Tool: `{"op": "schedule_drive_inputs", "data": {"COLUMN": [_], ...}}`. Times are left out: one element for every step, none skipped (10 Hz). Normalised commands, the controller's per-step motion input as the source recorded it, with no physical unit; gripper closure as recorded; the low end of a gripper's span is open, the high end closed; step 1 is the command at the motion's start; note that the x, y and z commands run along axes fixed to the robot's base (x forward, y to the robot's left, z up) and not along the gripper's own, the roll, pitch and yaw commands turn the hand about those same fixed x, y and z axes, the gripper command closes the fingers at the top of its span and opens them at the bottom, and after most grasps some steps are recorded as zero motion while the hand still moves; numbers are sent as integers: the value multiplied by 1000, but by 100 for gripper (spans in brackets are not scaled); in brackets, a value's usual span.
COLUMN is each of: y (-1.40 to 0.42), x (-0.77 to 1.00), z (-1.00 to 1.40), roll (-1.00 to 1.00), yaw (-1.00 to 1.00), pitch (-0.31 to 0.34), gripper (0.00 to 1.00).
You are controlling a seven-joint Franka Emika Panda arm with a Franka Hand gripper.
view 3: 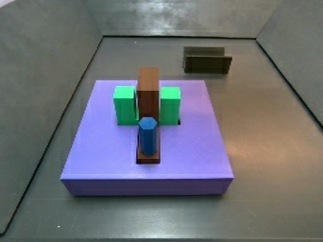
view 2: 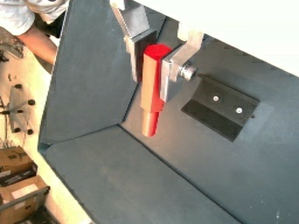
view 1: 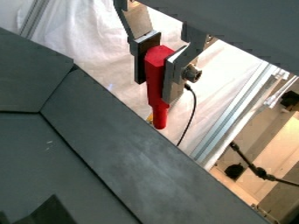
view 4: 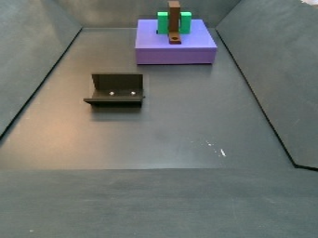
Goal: Pick up the red object. Move up. Place the red object on the fixture. Regrasp the red object. Move to above the board. Insert the red object.
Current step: Move to above the board.
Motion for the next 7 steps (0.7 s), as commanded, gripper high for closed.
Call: {"op": "schedule_drive_inputs", "data": {"y": [-16,-1400,-1400,-1400,-1400,-1400,-1400], "x": [25,-1063,-1078,-1167,-1184,-1179,-1207], "z": [199,294,284,294,273,280,271], "roll": [7,-1000,-1000,-1000,-1000,-1000,-1000], "yaw": [9,17,20,37,47,53,66], "pitch": [63,155,153,126,125,121,112], "gripper": [100,100,100,100,100,100,100]}}
